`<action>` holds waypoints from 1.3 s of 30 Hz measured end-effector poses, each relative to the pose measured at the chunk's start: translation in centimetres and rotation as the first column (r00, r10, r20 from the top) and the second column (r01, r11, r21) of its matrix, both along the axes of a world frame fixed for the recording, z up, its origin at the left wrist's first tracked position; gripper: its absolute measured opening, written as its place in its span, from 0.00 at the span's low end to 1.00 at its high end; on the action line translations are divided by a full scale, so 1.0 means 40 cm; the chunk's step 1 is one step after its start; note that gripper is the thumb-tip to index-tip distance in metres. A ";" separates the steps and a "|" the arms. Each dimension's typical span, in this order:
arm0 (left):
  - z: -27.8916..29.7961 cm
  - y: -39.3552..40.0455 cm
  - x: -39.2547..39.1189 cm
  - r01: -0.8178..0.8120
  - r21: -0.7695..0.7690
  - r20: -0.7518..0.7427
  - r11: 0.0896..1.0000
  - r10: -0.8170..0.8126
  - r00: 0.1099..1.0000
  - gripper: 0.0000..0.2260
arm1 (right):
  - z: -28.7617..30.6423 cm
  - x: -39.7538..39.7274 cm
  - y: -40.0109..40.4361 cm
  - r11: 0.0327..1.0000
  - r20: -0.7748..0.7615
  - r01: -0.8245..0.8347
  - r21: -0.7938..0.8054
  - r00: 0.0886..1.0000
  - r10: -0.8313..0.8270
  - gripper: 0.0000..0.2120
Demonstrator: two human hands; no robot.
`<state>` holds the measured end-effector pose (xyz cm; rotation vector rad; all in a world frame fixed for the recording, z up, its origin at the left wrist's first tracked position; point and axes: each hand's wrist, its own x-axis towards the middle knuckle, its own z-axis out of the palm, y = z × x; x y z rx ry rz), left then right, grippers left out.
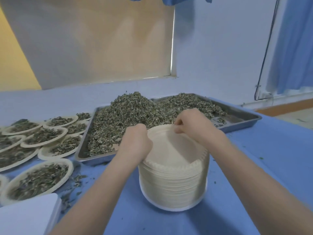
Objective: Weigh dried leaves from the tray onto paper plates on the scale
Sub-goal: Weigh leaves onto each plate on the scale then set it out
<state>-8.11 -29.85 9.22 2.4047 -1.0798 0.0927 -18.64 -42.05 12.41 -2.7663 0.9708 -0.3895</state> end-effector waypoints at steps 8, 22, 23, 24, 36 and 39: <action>0.061 0.017 0.031 0.019 -0.090 -0.002 0.996 -0.019 1.000 0.09 | 0.033 -0.001 -0.005 0.997 0.220 -0.072 0.042 0.974 0.061 0.08; 0.039 0.494 0.235 -0.369 -0.223 -0.245 0.902 0.315 0.917 0.07 | 0.004 0.296 0.376 0.941 0.065 -0.319 0.108 0.947 0.314 0.10; 0.025 0.538 0.247 -0.406 -0.229 -0.259 0.885 0.347 0.901 0.07 | -0.016 0.319 0.414 0.933 0.058 -0.345 0.102 0.938 0.341 0.11; 0.008 0.578 0.257 -0.439 -0.230 -0.271 0.868 0.376 0.886 0.07 | -0.039 0.339 0.451 0.926 0.051 -0.366 0.098 0.931 0.362 0.10; -0.199 0.767 0.317 -0.602 -0.257 -0.441 0.756 0.462 0.769 0.07 | -0.225 0.443 0.623 0.920 -0.005 -0.392 -0.011 0.920 0.392 0.12; -0.206 0.776 0.309 -0.573 -0.350 -0.482 0.741 0.382 0.788 0.14 | -0.241 0.432 0.607 0.923 0.116 -0.383 -0.039 0.916 0.385 0.18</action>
